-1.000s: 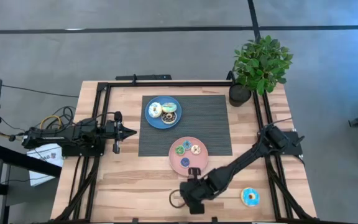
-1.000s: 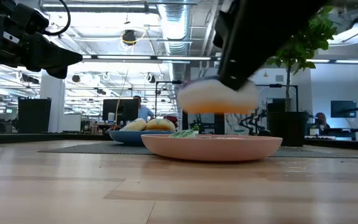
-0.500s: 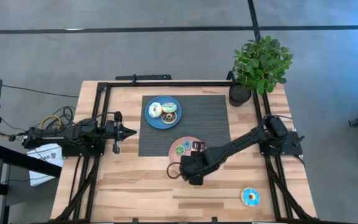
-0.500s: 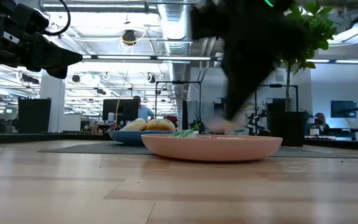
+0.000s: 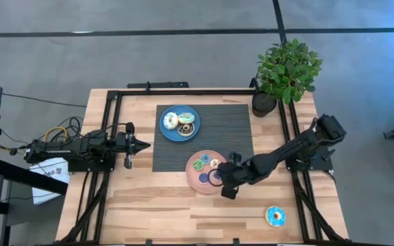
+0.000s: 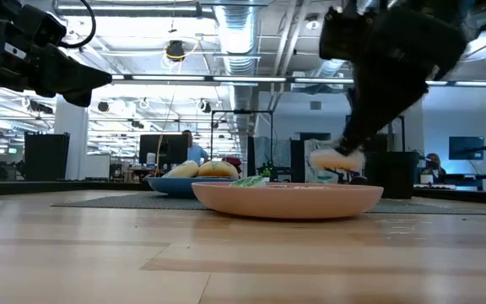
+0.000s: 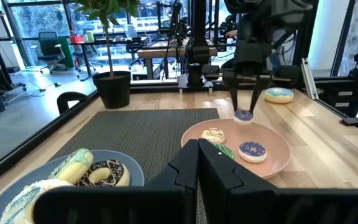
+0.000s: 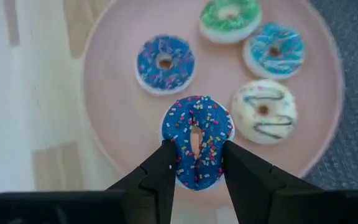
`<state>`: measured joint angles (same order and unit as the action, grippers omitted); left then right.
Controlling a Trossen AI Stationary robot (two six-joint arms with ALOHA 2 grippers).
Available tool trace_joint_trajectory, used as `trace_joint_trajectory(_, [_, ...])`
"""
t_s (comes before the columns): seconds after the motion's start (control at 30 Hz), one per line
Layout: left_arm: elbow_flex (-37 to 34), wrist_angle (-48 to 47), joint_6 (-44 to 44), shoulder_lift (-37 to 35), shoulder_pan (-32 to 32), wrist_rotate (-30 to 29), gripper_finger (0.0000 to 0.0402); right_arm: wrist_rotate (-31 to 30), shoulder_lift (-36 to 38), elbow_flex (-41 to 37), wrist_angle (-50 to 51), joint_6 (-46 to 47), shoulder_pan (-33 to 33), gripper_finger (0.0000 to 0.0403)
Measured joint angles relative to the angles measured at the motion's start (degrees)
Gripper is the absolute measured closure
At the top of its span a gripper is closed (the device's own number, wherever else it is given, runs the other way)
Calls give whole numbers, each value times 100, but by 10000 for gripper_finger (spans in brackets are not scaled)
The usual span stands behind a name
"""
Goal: Pick & Place donuts
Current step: Put the small violet donut on the pink plate, then put the large blue donut on the blue plate
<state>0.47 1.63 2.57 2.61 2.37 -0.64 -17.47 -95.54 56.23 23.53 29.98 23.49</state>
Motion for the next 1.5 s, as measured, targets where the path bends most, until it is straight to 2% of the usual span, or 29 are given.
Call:
trace_joint_trajectory(0.1, [-2,0,0,2,2,1,401,0,39,15,-99,0,-40,284])
trace_joint_trajectory(0.2, [-2,0,0,2,2,2,401,16,-223,14,-360,-33,-48,284])
trace_joint_trajectory(0.37, [-2,0,0,2,2,2,401,431,-723,57,-540,-462,-76,284])
trace_joint_trajectory(0.63, [0,0,0,2,2,2,401,574,-840,66,-729,-492,-226,282])
trace_joint_trajectory(0.73, [-2,-1,0,1,1,2,401,573,-735,58,-749,-468,-307,269])
trace_joint_trajectory(1.17, [0,0,0,2,2,2,401,787,-217,58,-757,-301,-579,168])
trace_joint_trajectory(1.37, [-1,0,0,2,2,2,401,1253,-217,65,-715,-601,-709,165])
trace_joint_trajectory(1.5, [0,0,0,2,0,2,401,1635,-217,371,6,-581,-853,172])
